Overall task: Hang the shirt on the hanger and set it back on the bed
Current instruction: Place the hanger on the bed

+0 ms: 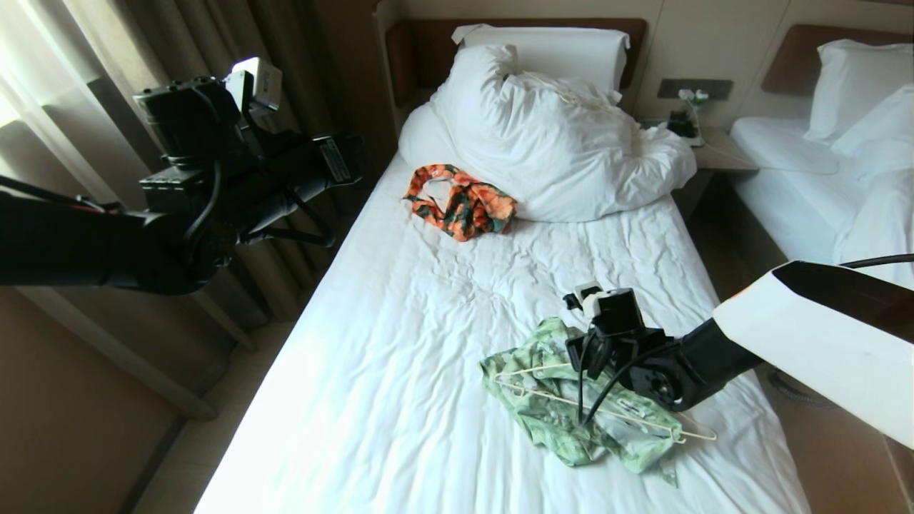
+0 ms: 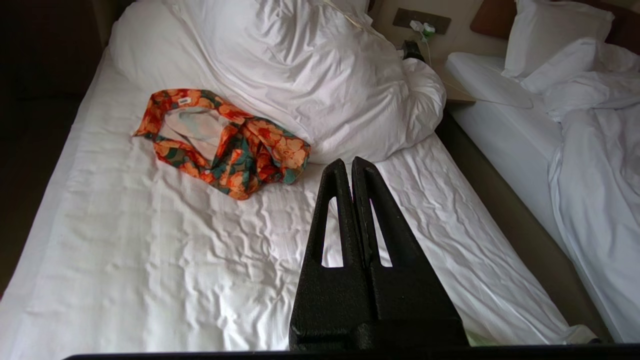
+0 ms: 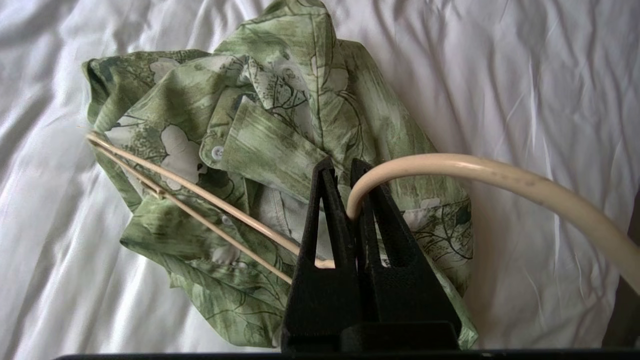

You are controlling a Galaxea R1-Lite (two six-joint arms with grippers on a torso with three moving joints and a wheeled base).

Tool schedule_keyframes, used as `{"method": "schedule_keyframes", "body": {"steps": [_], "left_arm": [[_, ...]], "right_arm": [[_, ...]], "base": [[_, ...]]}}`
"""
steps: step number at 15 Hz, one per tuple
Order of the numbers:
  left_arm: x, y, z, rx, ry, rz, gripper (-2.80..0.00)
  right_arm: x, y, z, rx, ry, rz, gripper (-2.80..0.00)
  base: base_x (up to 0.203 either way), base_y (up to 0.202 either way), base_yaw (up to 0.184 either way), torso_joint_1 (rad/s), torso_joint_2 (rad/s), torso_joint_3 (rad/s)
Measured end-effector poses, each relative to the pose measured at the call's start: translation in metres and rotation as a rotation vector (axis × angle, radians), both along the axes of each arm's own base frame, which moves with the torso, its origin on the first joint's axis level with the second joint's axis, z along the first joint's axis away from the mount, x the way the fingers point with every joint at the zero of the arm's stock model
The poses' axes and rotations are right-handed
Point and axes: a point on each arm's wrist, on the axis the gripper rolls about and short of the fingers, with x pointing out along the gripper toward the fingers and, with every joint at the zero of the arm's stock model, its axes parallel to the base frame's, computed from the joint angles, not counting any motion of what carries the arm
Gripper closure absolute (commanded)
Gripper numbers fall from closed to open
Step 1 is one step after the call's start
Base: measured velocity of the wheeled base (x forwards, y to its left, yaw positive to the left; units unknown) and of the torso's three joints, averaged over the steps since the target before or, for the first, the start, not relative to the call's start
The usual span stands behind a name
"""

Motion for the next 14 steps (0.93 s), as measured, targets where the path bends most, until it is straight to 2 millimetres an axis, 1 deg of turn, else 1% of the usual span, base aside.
{"method": "schedule_keyframes", "body": {"steps": [2,3,6,9,12,13,14], "left_arm": [[0.000,0.000,0.000,-0.001,-0.001,0.000,0.00],[0.000,0.000,0.000,-0.001,-0.001,0.000,0.00],[0.000,0.001,0.000,-0.001,-0.001,0.002,0.00],[0.000,0.000,0.000,-0.002,-0.003,0.001,0.00],[0.000,0.000,0.001,-0.002,-0.003,0.000,0.00],[0.000,0.000,0.000,-0.001,-0.003,0.000,0.00],[0.000,0.000,0.000,-0.001,-0.003,0.000,0.00]], "right_arm": [[0.005,-0.004,-0.008,-0.019,0.004,-0.006,0.00],[0.008,-0.004,-0.010,-0.025,-0.001,-0.005,-2.80],[0.012,-0.006,-0.013,-0.033,-0.019,-0.016,-2.80],[0.006,-0.010,-0.015,-0.079,0.000,-0.018,-2.80],[0.002,-0.012,-0.009,-0.094,-0.008,-0.025,-2.80],[0.002,-0.012,-0.007,-0.094,-0.011,-0.025,-1.28],[0.002,-0.012,-0.005,-0.092,-0.014,-0.025,0.00]], "base": [[0.000,0.000,0.000,0.000,0.00,0.000],[0.000,0.000,0.000,0.000,0.00,0.000],[0.000,0.000,0.000,0.000,0.00,0.000],[0.000,0.000,0.000,0.000,0.00,0.000],[0.000,0.000,0.000,0.000,0.00,0.000],[0.000,0.000,0.000,0.000,0.00,0.000],[0.000,0.000,0.000,0.000,0.00,0.000]]}}
